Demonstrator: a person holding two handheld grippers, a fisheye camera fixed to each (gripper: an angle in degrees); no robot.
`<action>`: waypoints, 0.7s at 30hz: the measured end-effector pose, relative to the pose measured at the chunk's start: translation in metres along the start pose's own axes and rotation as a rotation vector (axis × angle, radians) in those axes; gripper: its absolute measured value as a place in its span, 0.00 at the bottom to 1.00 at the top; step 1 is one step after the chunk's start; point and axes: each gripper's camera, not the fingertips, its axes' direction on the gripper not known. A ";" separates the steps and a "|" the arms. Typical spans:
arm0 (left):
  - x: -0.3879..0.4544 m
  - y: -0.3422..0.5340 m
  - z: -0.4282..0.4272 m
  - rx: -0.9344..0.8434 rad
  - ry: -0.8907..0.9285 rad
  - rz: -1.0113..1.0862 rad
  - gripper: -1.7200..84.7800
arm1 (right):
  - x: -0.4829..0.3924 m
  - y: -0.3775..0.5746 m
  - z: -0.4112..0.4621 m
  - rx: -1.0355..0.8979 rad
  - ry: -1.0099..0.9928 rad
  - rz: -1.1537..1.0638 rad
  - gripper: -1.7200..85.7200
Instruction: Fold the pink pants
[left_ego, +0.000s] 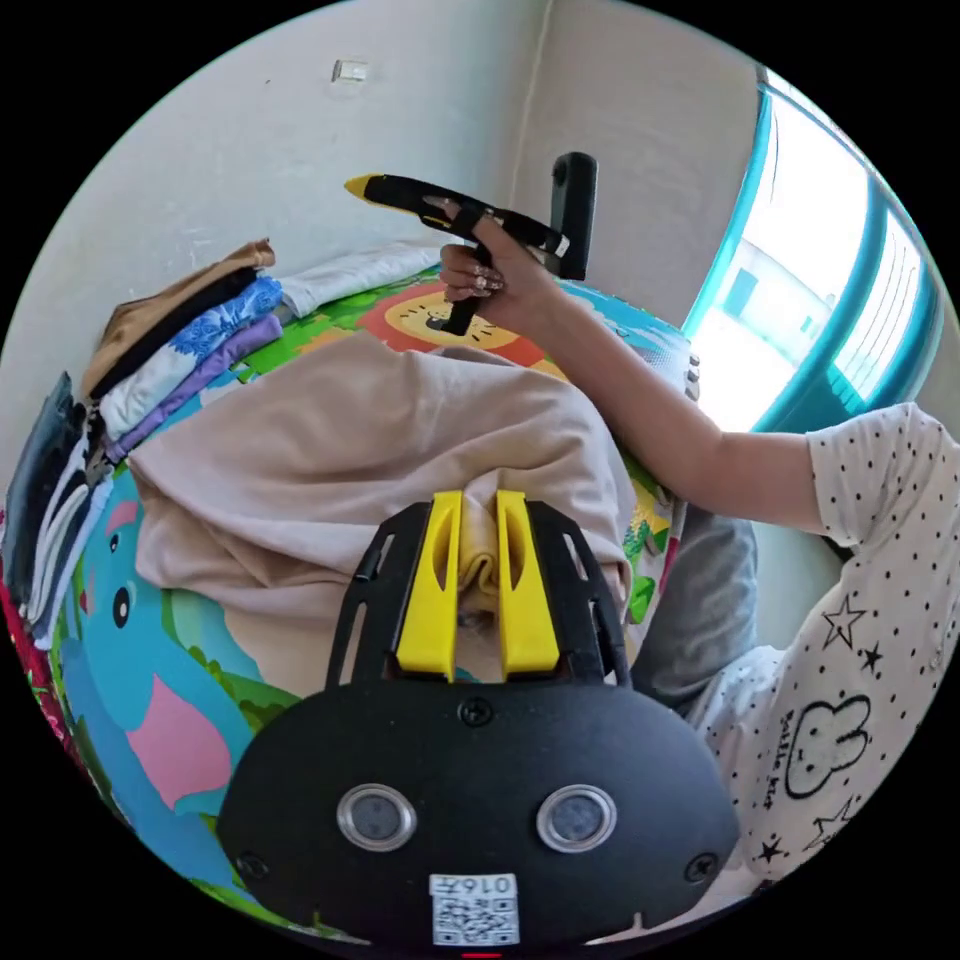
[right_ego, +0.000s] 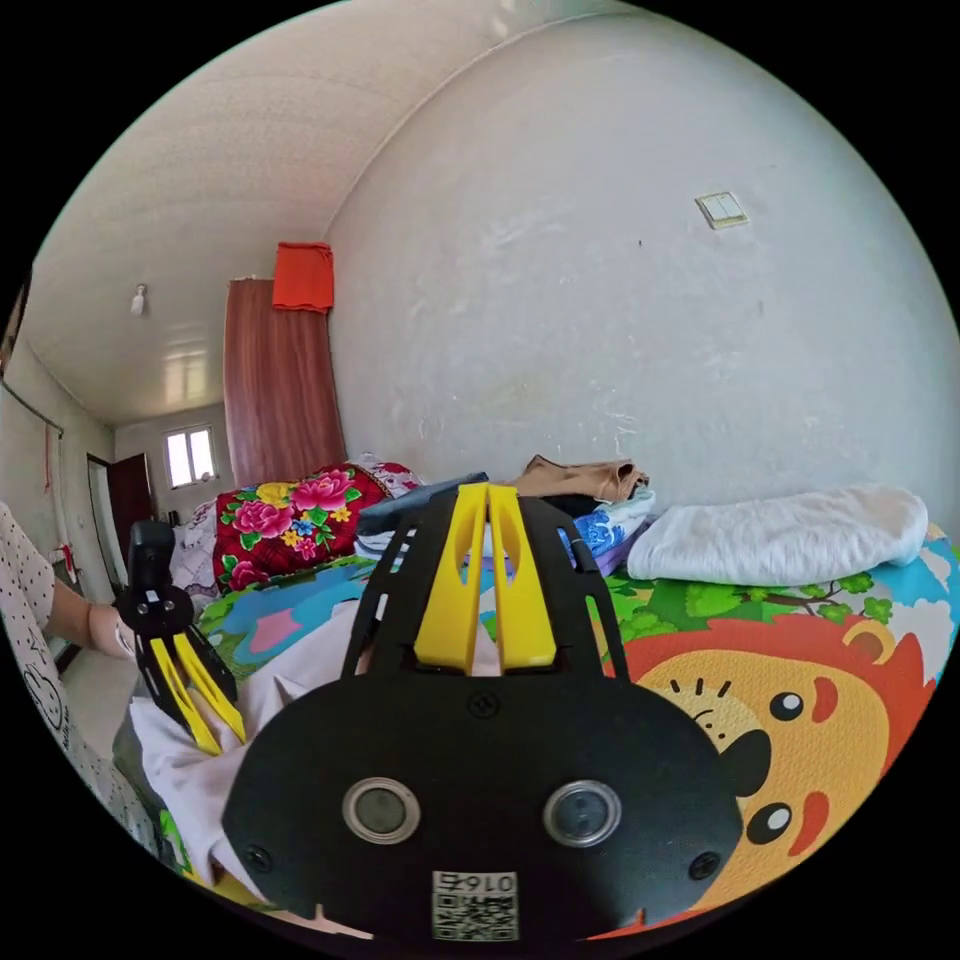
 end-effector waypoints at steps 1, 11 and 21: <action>0.019 0.005 -0.003 0.031 -0.061 0.001 0.09 | -0.008 -0.007 -0.001 0.000 0.014 -0.019 0.02; 0.095 0.071 -0.042 0.279 -0.132 -0.266 0.12 | -0.195 -0.155 -0.055 -0.199 0.130 -0.347 0.06; 0.164 0.181 -0.116 0.510 -0.188 -0.483 0.08 | -0.295 -0.059 -0.085 -0.648 -0.002 -0.315 0.23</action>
